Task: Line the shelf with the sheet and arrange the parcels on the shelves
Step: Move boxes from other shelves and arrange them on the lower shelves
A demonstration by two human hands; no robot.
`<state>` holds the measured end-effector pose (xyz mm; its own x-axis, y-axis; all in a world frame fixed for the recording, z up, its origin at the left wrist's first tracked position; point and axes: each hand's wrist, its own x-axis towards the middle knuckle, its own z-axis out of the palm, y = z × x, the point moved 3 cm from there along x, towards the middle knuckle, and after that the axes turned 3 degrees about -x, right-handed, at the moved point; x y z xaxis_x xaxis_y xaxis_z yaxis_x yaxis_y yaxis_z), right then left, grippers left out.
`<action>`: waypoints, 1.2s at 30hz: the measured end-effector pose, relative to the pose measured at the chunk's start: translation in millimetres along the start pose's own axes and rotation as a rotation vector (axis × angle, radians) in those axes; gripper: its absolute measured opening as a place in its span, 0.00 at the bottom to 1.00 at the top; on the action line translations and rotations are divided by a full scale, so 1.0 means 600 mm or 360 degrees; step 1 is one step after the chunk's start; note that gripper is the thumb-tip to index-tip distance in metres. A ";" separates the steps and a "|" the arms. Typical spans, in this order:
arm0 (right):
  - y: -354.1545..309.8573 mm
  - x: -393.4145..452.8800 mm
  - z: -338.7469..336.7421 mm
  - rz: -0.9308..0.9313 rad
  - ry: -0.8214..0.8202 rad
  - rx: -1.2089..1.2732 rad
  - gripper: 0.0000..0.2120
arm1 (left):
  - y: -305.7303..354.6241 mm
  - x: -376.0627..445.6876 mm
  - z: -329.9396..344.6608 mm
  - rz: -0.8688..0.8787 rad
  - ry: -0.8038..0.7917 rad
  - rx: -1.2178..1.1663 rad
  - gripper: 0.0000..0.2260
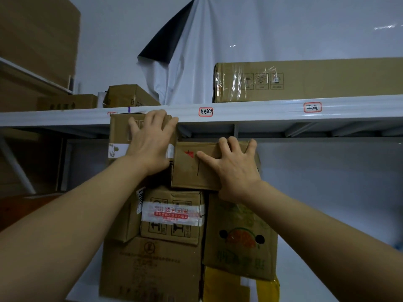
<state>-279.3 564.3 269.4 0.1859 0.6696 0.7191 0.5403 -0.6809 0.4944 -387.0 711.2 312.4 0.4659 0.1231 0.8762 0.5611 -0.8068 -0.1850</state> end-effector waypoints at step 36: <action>0.107 -0.079 0.039 0.0376 -0.0200 -0.0173 0.48 | 0.134 -0.046 -0.010 0.0155 0.0339 -0.0137 0.50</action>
<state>-234.3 495.9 255.9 0.4000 0.5153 0.7579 0.3800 -0.8458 0.3744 -358.8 639.6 275.6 0.3554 -0.0749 0.9317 0.4557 -0.8564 -0.2427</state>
